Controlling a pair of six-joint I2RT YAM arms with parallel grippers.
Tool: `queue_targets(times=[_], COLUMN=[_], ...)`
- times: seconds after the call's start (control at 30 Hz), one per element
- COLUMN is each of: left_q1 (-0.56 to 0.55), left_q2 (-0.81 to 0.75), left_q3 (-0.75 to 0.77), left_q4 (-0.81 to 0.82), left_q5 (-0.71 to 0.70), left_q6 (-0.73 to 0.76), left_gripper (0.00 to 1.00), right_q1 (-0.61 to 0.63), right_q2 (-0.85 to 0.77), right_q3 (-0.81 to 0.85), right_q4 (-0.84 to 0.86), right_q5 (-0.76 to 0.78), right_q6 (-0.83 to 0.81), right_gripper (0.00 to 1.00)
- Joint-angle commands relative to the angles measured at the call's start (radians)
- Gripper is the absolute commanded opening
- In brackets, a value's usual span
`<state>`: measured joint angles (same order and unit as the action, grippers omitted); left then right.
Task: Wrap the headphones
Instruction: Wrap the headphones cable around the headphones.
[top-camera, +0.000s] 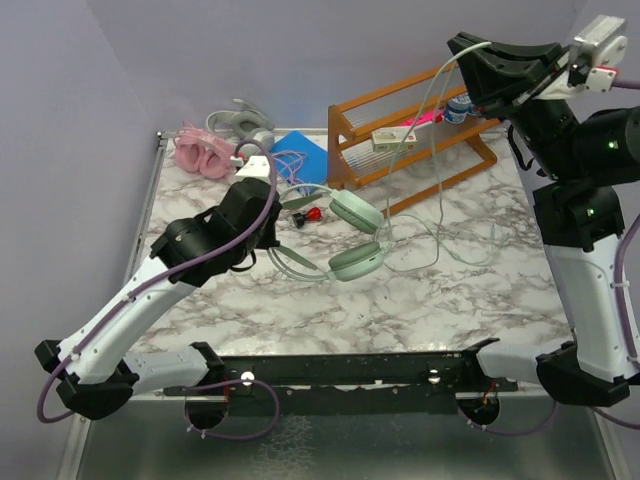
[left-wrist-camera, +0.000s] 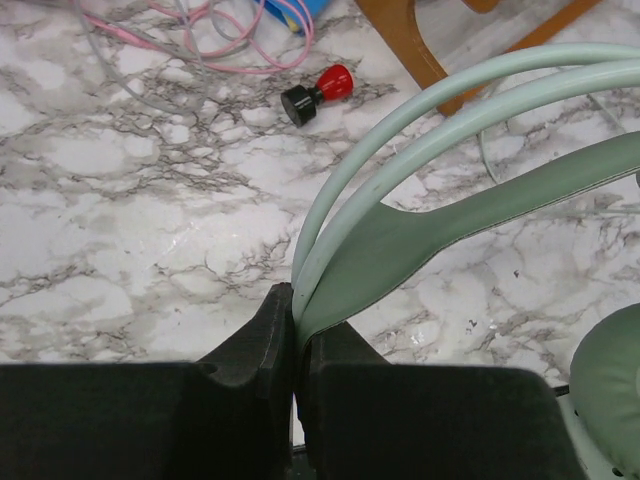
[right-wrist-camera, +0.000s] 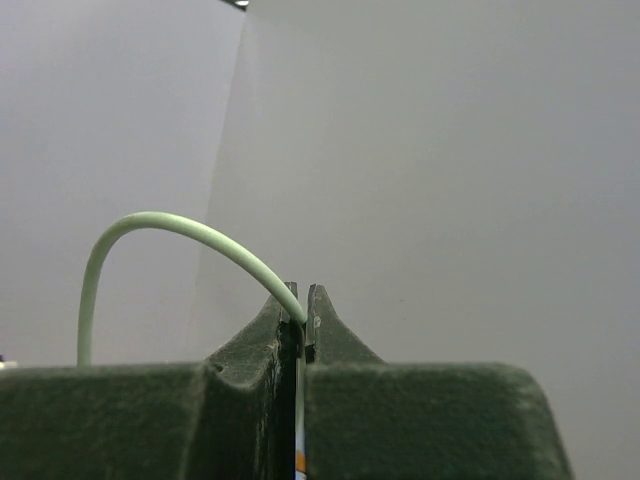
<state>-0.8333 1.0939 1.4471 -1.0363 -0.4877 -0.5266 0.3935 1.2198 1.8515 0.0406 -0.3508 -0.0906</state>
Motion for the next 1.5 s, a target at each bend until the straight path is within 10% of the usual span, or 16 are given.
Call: queue_targets(times=[0.0, 0.83, 1.47], left_q1=[-0.002, 0.029, 0.025], left_q2=[0.050, 0.457, 0.333], left_q3=[0.034, 0.512, 0.408], left_q4=[0.105, 0.106, 0.275], left_q5=[0.148, 0.004, 0.316], left_q6=[0.068, 0.216, 0.351], left_gripper=[0.00, 0.00, 0.00], right_q1=[0.001, 0.001, 0.001], right_q2=[0.066, 0.090, 0.177], right_q3=[0.092, 0.203, 0.283], right_q4=[-0.157, -0.318, -0.422], right_q5=[-0.146, -0.411, -0.356], right_q6=[-0.019, -0.115, -0.190], right_gripper=[0.01, 0.01, 0.01])
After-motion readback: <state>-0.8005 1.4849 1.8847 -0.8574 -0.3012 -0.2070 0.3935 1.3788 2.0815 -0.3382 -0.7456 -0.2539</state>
